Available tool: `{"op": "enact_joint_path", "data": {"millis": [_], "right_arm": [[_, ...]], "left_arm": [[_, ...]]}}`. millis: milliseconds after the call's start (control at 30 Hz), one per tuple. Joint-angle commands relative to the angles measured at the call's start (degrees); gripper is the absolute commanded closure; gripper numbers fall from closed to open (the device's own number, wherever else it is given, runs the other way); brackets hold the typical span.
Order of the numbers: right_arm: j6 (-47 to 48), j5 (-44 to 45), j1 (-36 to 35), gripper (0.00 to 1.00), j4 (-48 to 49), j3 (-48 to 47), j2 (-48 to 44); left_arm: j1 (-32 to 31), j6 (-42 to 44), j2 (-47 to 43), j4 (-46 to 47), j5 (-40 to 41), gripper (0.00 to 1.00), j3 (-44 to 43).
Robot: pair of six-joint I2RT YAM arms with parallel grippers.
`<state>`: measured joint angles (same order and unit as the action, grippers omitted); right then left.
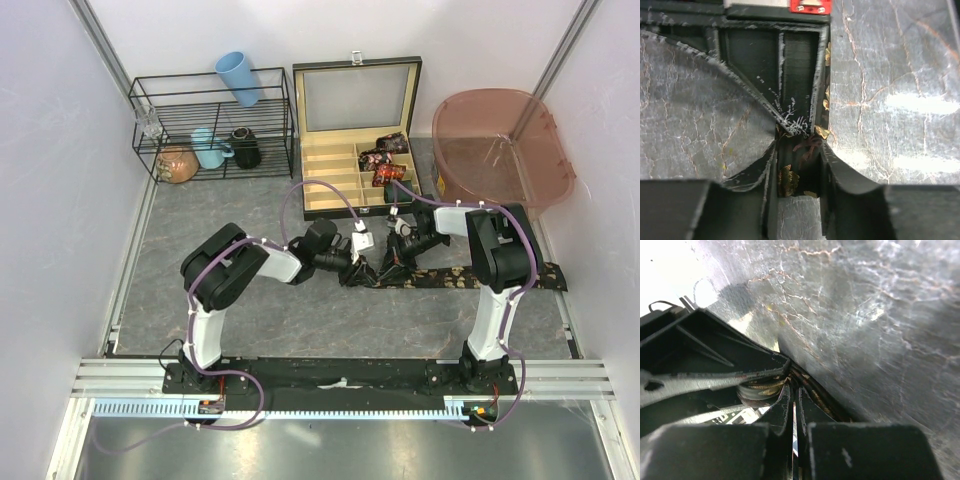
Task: Roll the ties
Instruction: Roll the tie at the center of the board.
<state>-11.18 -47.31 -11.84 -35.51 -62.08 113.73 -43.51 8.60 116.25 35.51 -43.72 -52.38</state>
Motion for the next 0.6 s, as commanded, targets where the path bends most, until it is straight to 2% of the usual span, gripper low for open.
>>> {"op": "enact_joint_path", "data": {"millis": [0,167,233,367,433,567], "right_arm": [[1.2,11.5,-0.6,1.0,7.6,-0.5,4.4],[-0.2,9.4,-1.6,1.0,8.7,-3.6,5.8],[0.3,8.1,-1.5,0.97,7.7,-4.3,5.3],[2.3,4.9,0.1,0.78,2.4,-5.1,1.7],[3.1,1.2,1.4,0.75,0.6,-5.2,0.7],[4.3,-5.1,2.9,0.62,-3.5,-4.9,-0.7]], "left_arm": [[-2.2,11.7,-3.5,-17.6,8.1,0.74,-1.2],[-2.5,18.3,-5.5,-29.5,14.6,0.75,-4.7],[-2.7,20.1,-5.3,-34.4,17.1,0.76,-6.2],[-3.2,23.1,-4.5,-41.3,19.8,0.76,-9.5],[-3.6,24.9,-3.9,-43.1,20.7,0.77,-9.8],[-5.0,27.8,-2.2,-49.4,22.4,0.78,-12.5]]}}
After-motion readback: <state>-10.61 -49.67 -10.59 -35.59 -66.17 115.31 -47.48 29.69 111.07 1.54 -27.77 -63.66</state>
